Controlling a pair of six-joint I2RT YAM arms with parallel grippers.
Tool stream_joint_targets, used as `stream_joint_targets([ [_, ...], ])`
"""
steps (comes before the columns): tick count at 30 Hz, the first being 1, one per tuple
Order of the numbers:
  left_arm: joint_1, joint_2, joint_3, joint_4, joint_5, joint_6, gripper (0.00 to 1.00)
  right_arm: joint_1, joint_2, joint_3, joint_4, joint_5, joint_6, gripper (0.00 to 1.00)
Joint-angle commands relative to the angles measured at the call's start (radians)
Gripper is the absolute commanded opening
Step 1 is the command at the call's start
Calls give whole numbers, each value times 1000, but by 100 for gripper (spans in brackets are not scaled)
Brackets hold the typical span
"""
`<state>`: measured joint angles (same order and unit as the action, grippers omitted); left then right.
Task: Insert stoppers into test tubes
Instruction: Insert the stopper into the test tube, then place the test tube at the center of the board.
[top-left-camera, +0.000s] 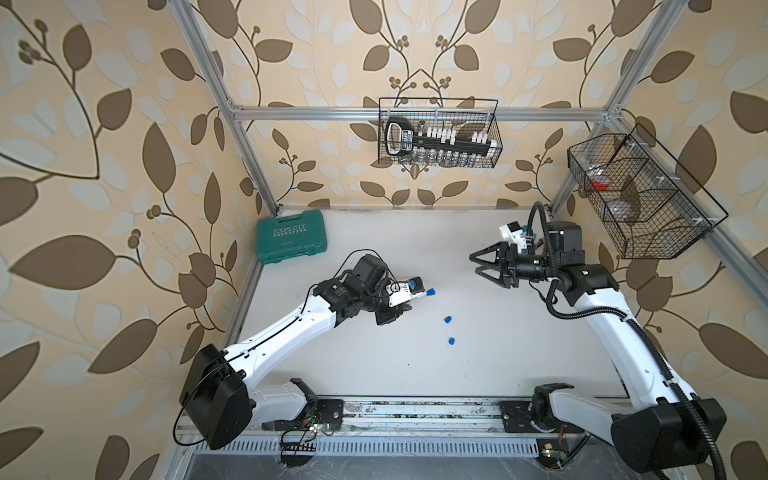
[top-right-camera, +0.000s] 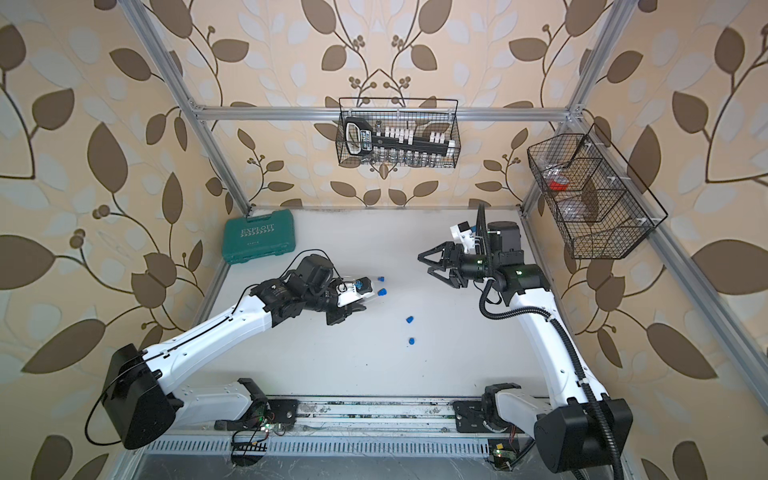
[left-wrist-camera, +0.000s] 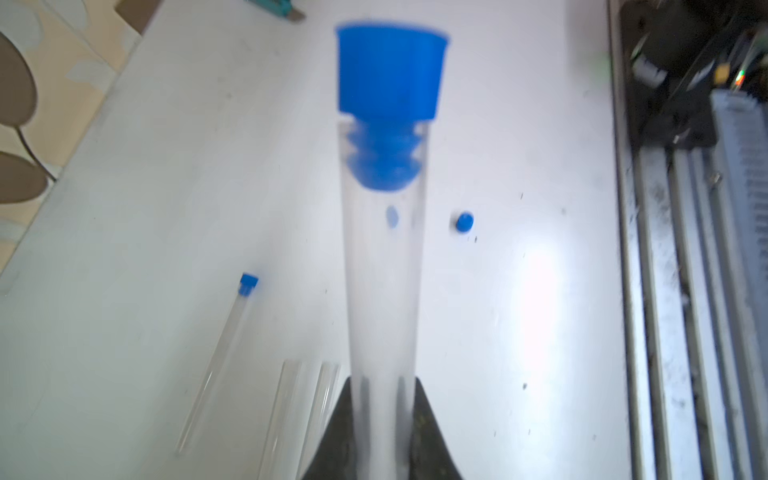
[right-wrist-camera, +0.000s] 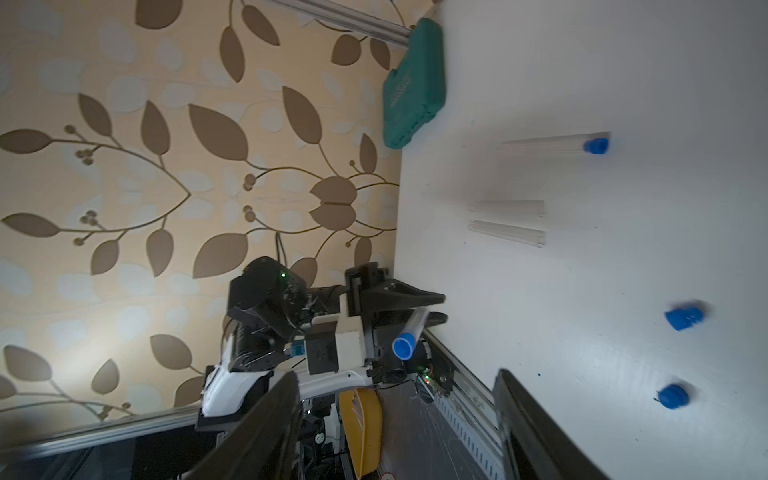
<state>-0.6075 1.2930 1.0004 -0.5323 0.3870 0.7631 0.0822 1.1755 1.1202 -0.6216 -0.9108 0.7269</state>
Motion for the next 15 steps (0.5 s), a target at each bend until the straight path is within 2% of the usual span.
stream_joint_targets([
  [1,65,61,103,-219,0,290,0,-10,22,59,-155,133,-176,71],
  [6,135,271,232,-301,-105,474,0,-12,65,113,-218,164,-249,72],
  [10,187,377,312,-288,-78,498,0,-12,56,97,-215,168,-248,72],
  [15,197,532,421,-345,-138,531,0,-11,50,84,-215,167,-246,72],
])
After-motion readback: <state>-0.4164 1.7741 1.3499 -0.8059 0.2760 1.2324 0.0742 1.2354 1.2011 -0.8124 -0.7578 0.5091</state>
